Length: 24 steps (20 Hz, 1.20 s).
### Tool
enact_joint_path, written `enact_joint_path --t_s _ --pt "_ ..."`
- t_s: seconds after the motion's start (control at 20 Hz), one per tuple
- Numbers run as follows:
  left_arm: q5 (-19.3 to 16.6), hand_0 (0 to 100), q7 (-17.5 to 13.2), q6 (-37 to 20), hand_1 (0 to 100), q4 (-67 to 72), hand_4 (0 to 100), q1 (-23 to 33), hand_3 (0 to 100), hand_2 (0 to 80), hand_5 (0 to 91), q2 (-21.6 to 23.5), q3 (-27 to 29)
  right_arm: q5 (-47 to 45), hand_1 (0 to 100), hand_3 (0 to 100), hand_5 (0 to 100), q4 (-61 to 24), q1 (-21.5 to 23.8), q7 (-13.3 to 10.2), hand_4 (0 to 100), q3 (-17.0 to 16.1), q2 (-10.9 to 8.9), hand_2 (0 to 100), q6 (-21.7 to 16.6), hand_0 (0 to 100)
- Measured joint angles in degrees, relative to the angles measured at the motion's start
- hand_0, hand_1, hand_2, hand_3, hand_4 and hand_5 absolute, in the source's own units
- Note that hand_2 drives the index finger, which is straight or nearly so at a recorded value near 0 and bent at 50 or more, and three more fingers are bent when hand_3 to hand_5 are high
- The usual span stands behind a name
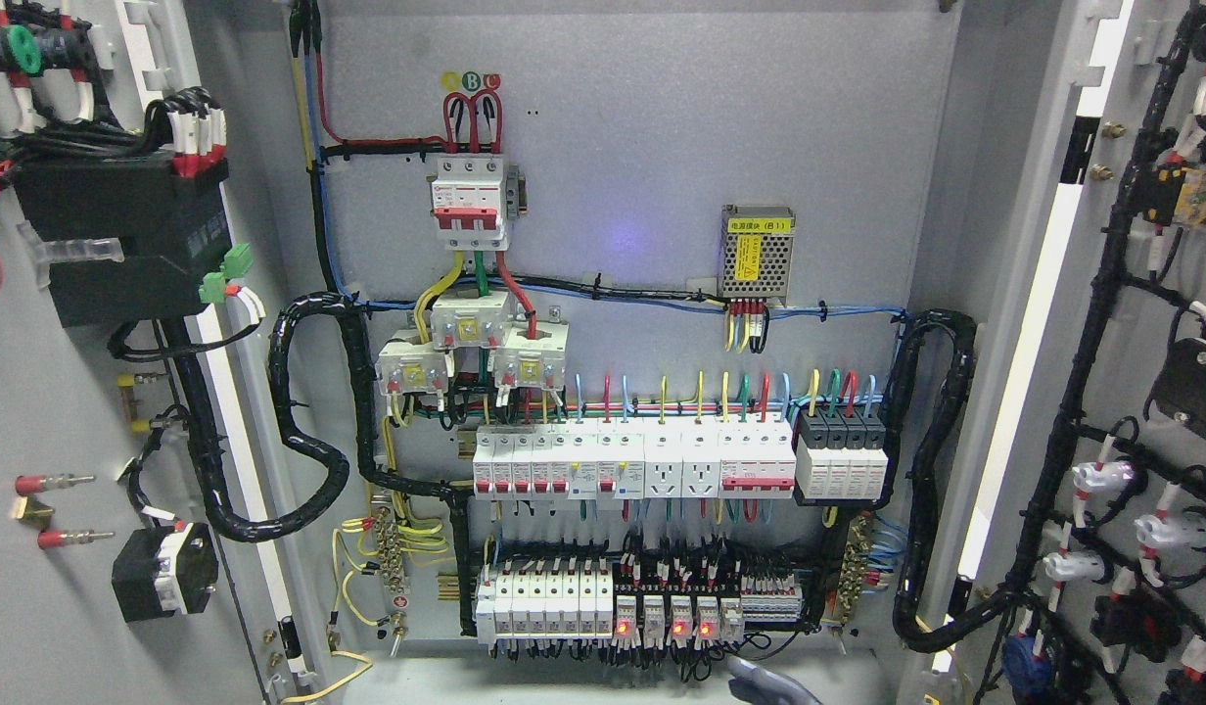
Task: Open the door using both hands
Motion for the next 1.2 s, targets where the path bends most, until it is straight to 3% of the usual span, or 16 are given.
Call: enact_joint_path --t_s 0.45,0.75,1.2 --pt "-0.1 0 -0.1 0.0 0 -20.6 0 1.7 0 0.0 0.0 3.3 -1.7 -4.0 0 0 0 -1.5 4.2 0.1 0 -6.6 -0.64 0 -1.7 0" --pt "-0.2 0 -0.2 -0.1 0 -30.9 0 -0.8 0 0.0 0.0 5.9 -2.4 -7.9 0 0 0 -2.2 5.1 0.2 0 -10.3 -1.14 0 -3.0 0" --pt "-0.4 0 0.2 -3.2 0 -43.0 0 -3.9 0 0.0 0.0 9.9 -2.7 -9.5 0 0 0 -2.9 5.5 0.2 0 -14.2 -3.85 0 -3.6 0"
